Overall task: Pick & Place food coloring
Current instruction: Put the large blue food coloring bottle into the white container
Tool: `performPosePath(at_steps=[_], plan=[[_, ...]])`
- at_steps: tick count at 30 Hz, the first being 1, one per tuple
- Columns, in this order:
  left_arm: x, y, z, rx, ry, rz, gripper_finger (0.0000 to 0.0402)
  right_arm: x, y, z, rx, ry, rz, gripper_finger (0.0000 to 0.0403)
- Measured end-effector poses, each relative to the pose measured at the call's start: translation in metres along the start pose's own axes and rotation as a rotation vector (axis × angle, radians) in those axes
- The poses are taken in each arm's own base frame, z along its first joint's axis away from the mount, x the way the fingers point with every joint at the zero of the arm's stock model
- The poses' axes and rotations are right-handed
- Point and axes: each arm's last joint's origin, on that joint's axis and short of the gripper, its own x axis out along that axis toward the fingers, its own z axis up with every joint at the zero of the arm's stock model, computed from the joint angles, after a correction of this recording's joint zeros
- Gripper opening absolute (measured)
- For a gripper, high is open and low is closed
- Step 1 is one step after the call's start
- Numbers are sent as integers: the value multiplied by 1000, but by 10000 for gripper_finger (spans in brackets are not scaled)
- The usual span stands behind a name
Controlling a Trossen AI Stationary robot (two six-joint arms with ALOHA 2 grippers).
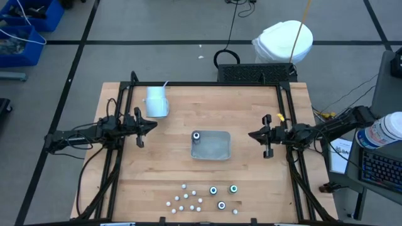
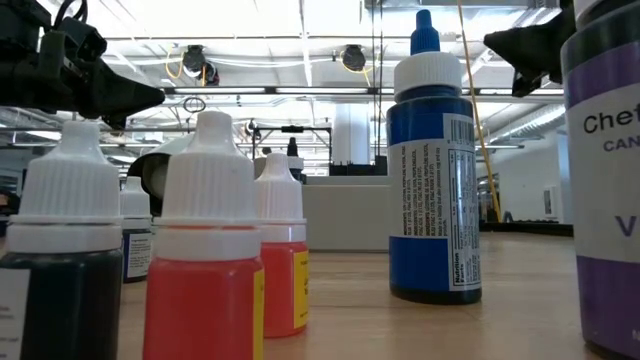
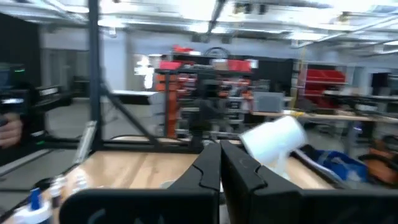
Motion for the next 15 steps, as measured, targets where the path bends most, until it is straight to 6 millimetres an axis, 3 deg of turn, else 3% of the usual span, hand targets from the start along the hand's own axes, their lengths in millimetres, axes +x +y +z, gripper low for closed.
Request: performPosePath(at_steps=[15], plan=[[0, 0, -3, 13, 35, -4, 42, -17, -5, 4, 17, -1, 6, 0]])
